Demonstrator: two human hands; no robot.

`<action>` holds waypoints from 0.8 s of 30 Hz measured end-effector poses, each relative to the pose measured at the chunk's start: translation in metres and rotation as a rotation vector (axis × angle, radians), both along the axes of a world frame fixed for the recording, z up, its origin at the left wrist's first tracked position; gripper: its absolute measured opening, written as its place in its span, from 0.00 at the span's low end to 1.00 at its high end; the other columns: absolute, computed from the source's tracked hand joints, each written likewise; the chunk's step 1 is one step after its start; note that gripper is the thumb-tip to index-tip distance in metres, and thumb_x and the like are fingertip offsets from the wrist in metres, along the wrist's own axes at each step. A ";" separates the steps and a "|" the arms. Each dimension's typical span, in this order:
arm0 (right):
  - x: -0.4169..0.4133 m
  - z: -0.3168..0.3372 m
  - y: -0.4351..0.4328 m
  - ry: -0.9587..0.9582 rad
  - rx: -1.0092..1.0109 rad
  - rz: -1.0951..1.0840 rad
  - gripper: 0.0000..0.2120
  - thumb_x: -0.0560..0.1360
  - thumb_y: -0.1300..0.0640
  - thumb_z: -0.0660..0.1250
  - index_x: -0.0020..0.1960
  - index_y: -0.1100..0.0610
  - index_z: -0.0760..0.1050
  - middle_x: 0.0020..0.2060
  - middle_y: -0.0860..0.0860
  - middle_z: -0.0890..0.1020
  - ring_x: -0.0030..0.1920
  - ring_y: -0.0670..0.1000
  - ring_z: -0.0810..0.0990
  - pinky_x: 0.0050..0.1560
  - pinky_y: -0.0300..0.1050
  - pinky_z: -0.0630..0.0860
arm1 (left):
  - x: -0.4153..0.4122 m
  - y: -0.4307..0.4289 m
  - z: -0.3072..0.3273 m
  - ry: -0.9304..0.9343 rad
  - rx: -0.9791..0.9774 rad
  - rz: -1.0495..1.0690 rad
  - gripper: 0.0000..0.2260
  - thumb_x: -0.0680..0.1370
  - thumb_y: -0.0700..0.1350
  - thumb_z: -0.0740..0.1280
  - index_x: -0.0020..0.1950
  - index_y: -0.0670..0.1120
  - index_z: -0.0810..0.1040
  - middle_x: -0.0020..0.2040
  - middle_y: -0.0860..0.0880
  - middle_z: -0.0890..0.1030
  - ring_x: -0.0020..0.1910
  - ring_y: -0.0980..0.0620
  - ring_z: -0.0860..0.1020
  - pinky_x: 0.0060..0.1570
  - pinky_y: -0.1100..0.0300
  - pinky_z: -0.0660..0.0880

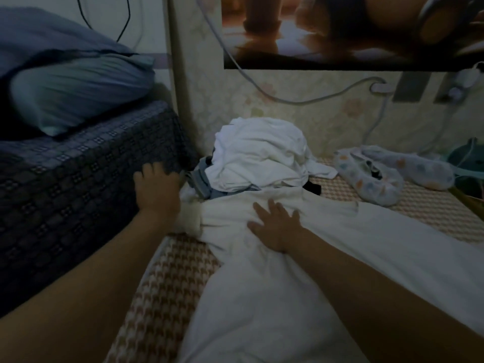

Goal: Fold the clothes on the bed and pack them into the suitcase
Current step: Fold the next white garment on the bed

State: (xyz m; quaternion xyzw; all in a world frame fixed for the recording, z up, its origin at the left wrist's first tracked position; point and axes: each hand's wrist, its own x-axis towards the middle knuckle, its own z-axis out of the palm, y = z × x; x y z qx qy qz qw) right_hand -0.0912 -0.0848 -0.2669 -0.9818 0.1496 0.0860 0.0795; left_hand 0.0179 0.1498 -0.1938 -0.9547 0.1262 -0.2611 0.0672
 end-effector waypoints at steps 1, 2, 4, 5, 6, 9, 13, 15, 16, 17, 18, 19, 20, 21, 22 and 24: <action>0.002 0.000 0.000 -0.001 -0.003 0.003 0.34 0.76 0.29 0.43 0.77 0.39 0.37 0.78 0.51 0.38 0.78 0.56 0.41 0.72 0.68 0.40 | -0.002 -0.007 -0.004 -0.002 -0.008 -0.132 0.07 0.73 0.45 0.70 0.50 0.50 0.78 0.55 0.44 0.76 0.54 0.42 0.72 0.53 0.48 0.69; 0.004 -0.001 0.001 -0.008 -0.010 0.007 0.33 0.76 0.29 0.43 0.77 0.37 0.37 0.78 0.51 0.38 0.78 0.56 0.40 0.72 0.69 0.39 | -0.003 -0.014 -0.010 0.039 -0.050 -0.364 0.06 0.71 0.43 0.72 0.45 0.51 0.79 0.49 0.46 0.78 0.47 0.44 0.74 0.47 0.50 0.73; 0.006 -0.004 0.001 -0.023 -0.022 0.015 0.32 0.76 0.29 0.42 0.77 0.36 0.38 0.78 0.51 0.38 0.78 0.56 0.40 0.71 0.70 0.38 | -0.013 -0.029 -0.026 0.296 -0.149 -0.722 0.06 0.75 0.46 0.70 0.50 0.56 0.78 0.51 0.48 0.78 0.49 0.46 0.76 0.49 0.49 0.76; 0.005 -0.005 0.001 -0.023 -0.021 0.020 0.32 0.76 0.29 0.42 0.77 0.36 0.38 0.78 0.51 0.38 0.78 0.56 0.40 0.71 0.70 0.38 | -0.022 -0.036 -0.033 0.515 -0.160 -0.719 0.11 0.78 0.52 0.67 0.60 0.56 0.76 0.59 0.48 0.76 0.57 0.47 0.74 0.57 0.48 0.73; 0.003 -0.005 0.000 -0.018 -0.017 0.024 0.33 0.76 0.29 0.42 0.77 0.36 0.39 0.78 0.51 0.38 0.78 0.56 0.40 0.72 0.69 0.38 | -0.029 -0.040 -0.041 0.696 -0.118 -0.633 0.19 0.78 0.57 0.64 0.68 0.56 0.71 0.67 0.48 0.71 0.65 0.47 0.70 0.64 0.50 0.69; -0.007 0.002 0.001 0.012 0.007 0.033 0.33 0.77 0.31 0.44 0.78 0.40 0.40 0.79 0.51 0.41 0.78 0.55 0.41 0.74 0.64 0.40 | -0.047 -0.038 -0.052 0.803 -0.070 -0.489 0.27 0.78 0.56 0.64 0.76 0.53 0.61 0.74 0.47 0.63 0.71 0.45 0.63 0.69 0.51 0.64; -0.043 0.017 0.015 -0.049 0.054 0.078 0.32 0.80 0.36 0.49 0.79 0.45 0.45 0.79 0.52 0.44 0.78 0.54 0.43 0.76 0.58 0.44 | -0.069 -0.020 -0.037 0.571 -0.131 -0.464 0.20 0.77 0.53 0.65 0.67 0.48 0.67 0.64 0.45 0.69 0.64 0.43 0.68 0.59 0.52 0.69; -0.066 0.023 0.026 -0.098 0.056 0.130 0.31 0.80 0.38 0.52 0.79 0.45 0.48 0.79 0.52 0.46 0.78 0.53 0.45 0.76 0.56 0.45 | -0.090 -0.013 -0.034 0.648 -0.177 -0.362 0.22 0.78 0.59 0.62 0.64 0.45 0.69 0.63 0.43 0.71 0.62 0.43 0.71 0.57 0.53 0.70; -0.078 0.025 0.032 -0.109 0.066 0.150 0.30 0.80 0.38 0.53 0.79 0.44 0.49 0.79 0.51 0.46 0.78 0.53 0.46 0.76 0.55 0.46 | -0.103 -0.011 -0.033 0.741 -0.171 -0.326 0.25 0.78 0.61 0.60 0.67 0.45 0.69 0.67 0.43 0.71 0.64 0.44 0.71 0.60 0.54 0.69; -0.090 0.027 0.037 -0.112 0.083 0.165 0.30 0.80 0.38 0.53 0.78 0.44 0.50 0.79 0.51 0.47 0.78 0.53 0.46 0.76 0.55 0.47 | -0.115 -0.009 -0.036 0.811 -0.150 -0.337 0.27 0.79 0.62 0.59 0.71 0.46 0.69 0.70 0.44 0.70 0.67 0.45 0.70 0.64 0.56 0.66; -0.102 0.027 0.042 -0.110 0.101 0.176 0.30 0.79 0.37 0.54 0.78 0.42 0.51 0.79 0.51 0.47 0.78 0.53 0.47 0.76 0.54 0.47 | -0.130 -0.008 -0.036 0.846 -0.139 -0.362 0.27 0.80 0.61 0.58 0.72 0.46 0.68 0.72 0.45 0.69 0.69 0.46 0.68 0.66 0.58 0.64; -0.113 0.027 0.048 -0.107 0.114 0.187 0.30 0.79 0.37 0.55 0.78 0.41 0.52 0.79 0.51 0.47 0.78 0.53 0.47 0.76 0.54 0.48 | -0.142 -0.007 -0.037 0.842 -0.140 -0.386 0.24 0.80 0.58 0.59 0.71 0.44 0.70 0.71 0.44 0.71 0.68 0.47 0.69 0.62 0.61 0.64; -0.124 0.027 0.052 -0.098 0.119 0.199 0.30 0.78 0.36 0.55 0.77 0.40 0.51 0.79 0.51 0.47 0.78 0.52 0.47 0.76 0.55 0.48 | -0.155 -0.005 -0.034 0.832 -0.171 -0.390 0.22 0.81 0.55 0.60 0.67 0.41 0.73 0.67 0.42 0.74 0.64 0.46 0.72 0.56 0.62 0.66; -0.135 0.027 0.056 -0.079 0.120 0.207 0.31 0.78 0.35 0.56 0.77 0.40 0.50 0.79 0.51 0.46 0.78 0.52 0.46 0.76 0.55 0.48 | -0.163 -0.003 -0.031 0.836 -0.238 -0.385 0.20 0.81 0.54 0.61 0.64 0.39 0.74 0.64 0.40 0.75 0.61 0.44 0.74 0.50 0.61 0.66; -0.145 0.027 0.059 -0.053 0.120 0.209 0.34 0.77 0.34 0.56 0.78 0.40 0.47 0.79 0.51 0.45 0.78 0.52 0.45 0.76 0.56 0.47 | -0.171 0.001 -0.025 0.848 -0.333 -0.380 0.19 0.81 0.52 0.61 0.62 0.38 0.75 0.62 0.39 0.76 0.59 0.43 0.74 0.48 0.60 0.66; -0.163 0.030 0.064 -0.006 0.131 0.199 0.38 0.76 0.33 0.56 0.78 0.40 0.41 0.79 0.51 0.42 0.78 0.53 0.44 0.76 0.58 0.46 | -0.180 0.012 -0.012 0.814 -0.515 -0.390 0.18 0.82 0.50 0.60 0.66 0.39 0.71 0.66 0.40 0.74 0.64 0.43 0.72 0.53 0.60 0.66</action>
